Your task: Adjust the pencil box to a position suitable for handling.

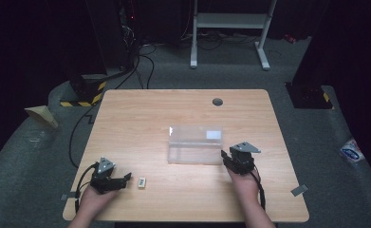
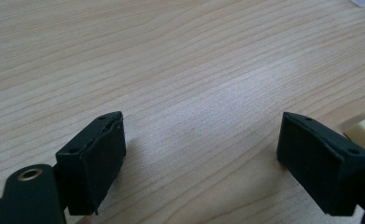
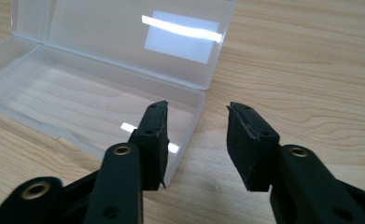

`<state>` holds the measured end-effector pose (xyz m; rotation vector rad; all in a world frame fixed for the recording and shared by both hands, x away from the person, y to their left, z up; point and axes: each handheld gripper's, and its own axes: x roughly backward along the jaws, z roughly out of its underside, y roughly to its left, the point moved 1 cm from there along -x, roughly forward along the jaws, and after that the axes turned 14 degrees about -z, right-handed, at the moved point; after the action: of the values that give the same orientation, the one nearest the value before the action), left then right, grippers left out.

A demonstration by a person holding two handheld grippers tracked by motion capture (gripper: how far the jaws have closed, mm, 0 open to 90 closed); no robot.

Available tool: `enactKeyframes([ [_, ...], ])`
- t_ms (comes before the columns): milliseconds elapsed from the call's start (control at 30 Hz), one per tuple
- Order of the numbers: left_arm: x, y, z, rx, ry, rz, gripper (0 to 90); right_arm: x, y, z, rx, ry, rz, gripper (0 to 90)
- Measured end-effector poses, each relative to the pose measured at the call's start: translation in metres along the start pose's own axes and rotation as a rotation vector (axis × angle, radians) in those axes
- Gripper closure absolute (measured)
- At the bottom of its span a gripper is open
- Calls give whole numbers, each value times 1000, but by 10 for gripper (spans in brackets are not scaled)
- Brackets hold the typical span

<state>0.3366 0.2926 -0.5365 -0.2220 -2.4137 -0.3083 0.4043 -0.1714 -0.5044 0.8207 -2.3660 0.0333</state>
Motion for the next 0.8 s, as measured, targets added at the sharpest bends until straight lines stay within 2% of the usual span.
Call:
enactKeyframes([
  [33, 0, 0, 0, 0, 0, 0, 158, 7, -3, 1, -1, -17, 6, 514],
  [133, 0, 0, 0, -2, 0, -2, 158, 12, -8, 3, 9, -28, 18, 484],
  [300, 0, 0, 0, 5, 2, -7, 158, 29, -27, 17, -2, -42, 47, 426],
  [367, 0, 0, 0, 5, 2, -11, 158, 39, -41, 27, -8, -17, 69, 388],
  [467, 0, 0, 0, 8, 2, -13, 158, 46, -48, 35, -27, 12, 81, 346],
  [533, 0, 0, 0, 17, 3, -20, 160, 50, -54, 43, -37, 56, 84, 297],
  [567, -1, -1, -2, 26, 3, -41, 169, 51, -57, 50, -53, 98, 92, 264],
  [667, -3, -1, -4, 40, 10, -56, 172, 51, -59, 56, -57, 121, 91, 213],
  [800, -2, -2, -2, 49, 10, -63, 178, 50, -59, 56, -54, 127, 89, 196],
])
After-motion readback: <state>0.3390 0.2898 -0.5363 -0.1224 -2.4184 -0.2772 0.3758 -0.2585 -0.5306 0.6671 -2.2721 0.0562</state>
